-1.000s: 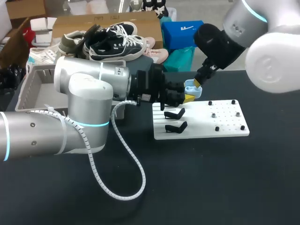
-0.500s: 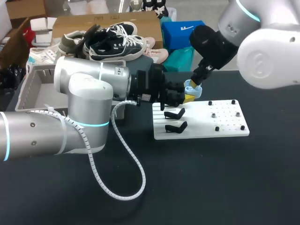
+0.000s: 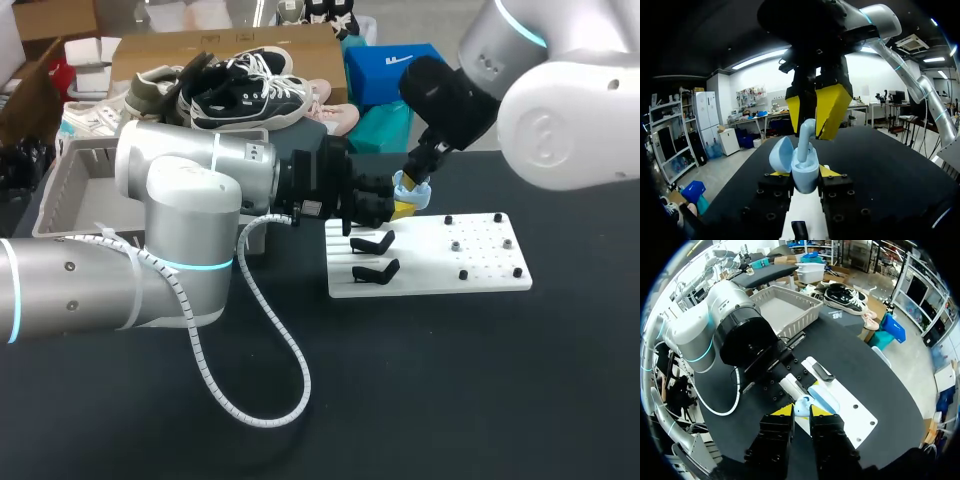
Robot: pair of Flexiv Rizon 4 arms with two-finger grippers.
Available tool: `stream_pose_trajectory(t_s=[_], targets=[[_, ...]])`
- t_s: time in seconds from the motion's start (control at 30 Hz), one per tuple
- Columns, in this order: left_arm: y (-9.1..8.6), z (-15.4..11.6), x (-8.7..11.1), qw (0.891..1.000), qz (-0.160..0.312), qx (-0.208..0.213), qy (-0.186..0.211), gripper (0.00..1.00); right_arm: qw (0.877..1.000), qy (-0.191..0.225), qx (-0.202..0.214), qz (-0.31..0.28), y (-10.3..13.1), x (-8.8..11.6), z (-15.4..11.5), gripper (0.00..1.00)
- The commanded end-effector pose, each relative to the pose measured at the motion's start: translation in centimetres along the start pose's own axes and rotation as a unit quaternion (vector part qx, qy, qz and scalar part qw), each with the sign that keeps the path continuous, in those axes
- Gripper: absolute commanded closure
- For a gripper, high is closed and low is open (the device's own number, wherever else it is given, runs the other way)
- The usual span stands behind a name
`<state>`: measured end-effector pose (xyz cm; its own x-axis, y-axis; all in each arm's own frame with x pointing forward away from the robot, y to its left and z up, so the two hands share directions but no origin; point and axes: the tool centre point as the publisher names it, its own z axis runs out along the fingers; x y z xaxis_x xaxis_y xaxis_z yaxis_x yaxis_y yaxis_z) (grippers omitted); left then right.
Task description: Pick up each earbud case from the left stands, insert the matching earbuds, close the lid, and place the case in the box.
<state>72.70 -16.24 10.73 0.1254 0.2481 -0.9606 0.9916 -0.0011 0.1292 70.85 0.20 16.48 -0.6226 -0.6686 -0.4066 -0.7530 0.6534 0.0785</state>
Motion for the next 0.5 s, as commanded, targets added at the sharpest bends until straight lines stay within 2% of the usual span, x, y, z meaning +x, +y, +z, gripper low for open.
stream_pose_trajectory(t_s=[0.03, 0.5], targets=[[-0.05, 0.01, 0.03, 1.000, 0.000, -0.001, -0.001, 1.00, 1.000, 0.003, -0.001, 0.001, -0.13, -0.21, 0.32, 1.00], [-0.05, 0.01, 0.03, 1.000, 0.000, -0.001, -0.001, 1.00, 1.000, 0.003, -0.005, 0.003, -0.09, -0.24, 0.73, 1.00]])
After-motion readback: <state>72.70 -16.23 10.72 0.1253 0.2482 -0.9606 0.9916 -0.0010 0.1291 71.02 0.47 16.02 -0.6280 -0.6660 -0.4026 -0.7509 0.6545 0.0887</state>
